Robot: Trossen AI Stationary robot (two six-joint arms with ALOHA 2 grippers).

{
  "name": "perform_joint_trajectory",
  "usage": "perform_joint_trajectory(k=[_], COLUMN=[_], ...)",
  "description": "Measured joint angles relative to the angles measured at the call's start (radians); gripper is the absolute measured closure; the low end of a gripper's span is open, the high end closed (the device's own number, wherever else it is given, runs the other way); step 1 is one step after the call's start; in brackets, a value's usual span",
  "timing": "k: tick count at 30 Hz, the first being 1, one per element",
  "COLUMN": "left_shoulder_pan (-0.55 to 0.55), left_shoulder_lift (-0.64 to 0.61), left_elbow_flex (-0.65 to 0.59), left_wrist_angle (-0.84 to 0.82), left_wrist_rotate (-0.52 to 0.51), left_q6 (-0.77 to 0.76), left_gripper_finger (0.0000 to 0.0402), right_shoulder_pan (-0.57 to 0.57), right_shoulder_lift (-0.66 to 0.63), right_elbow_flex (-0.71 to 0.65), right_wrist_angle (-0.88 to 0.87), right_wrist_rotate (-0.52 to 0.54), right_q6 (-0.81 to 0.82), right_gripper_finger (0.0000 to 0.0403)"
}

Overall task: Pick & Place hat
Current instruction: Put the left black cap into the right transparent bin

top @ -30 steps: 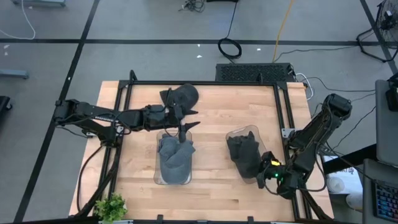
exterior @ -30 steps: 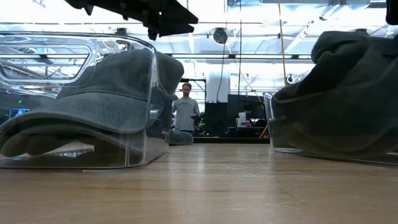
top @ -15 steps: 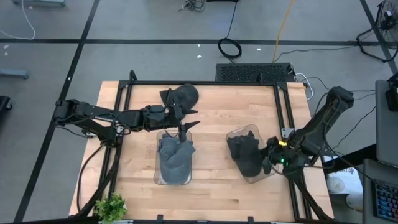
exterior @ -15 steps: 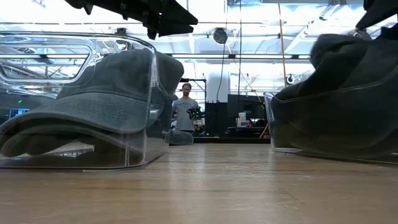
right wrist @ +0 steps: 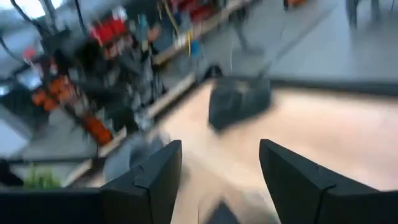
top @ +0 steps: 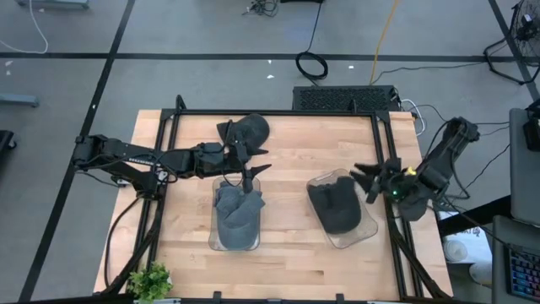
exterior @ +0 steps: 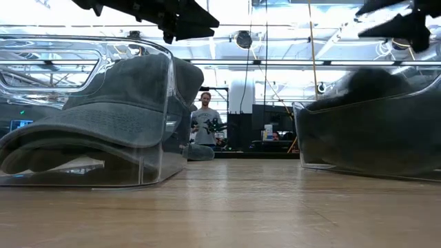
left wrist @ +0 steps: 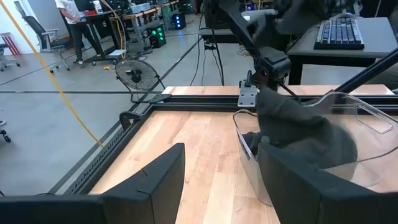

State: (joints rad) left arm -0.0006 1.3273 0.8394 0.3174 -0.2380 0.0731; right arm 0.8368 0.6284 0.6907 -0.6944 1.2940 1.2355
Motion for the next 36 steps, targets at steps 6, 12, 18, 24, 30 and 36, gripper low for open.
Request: perform_joint_trajectory(k=[6,12,18,24,30,36], left_shoulder_pan=[0.000,0.000,0.000,0.000,0.000,-0.004], left_shoulder_lift=[0.000,0.000,0.000,0.000,0.000,0.000], left_elbow_flex=[0.000,0.000,0.000,0.001,0.001,0.001], left_wrist_angle=[-0.002,-0.008,-0.009,-0.059,-0.062,-0.062], left_wrist_rotate=[0.000,0.000,0.000,0.000,0.000,0.000], left_q6=[0.000,0.000,0.000,-0.005,-0.030,-0.031], left_gripper_finger=[0.0188,0.0188,0.0188,0.0188,0.0188,0.0188], right_shoulder_pan=[0.000,0.004,0.051,0.015,-0.057,-0.058], right_shoulder_lift=[-0.035,0.068,0.312,0.564,0.725,0.738], right_elbow_flex=[0.000,0.001,0.164,0.498,0.562,0.450], right_wrist_angle=[0.222,0.896,0.855,0.031,-0.627,-0.693], right_wrist_rotate=[-0.050,-0.465,-0.478,-0.446,-0.831,-1.036], right_q6=[-0.376,-1.083,-1.485,-0.942,-0.242,-0.001], right_gripper_finger=[0.0197,0.0233,0.0340,0.0396,0.0402,0.0403])
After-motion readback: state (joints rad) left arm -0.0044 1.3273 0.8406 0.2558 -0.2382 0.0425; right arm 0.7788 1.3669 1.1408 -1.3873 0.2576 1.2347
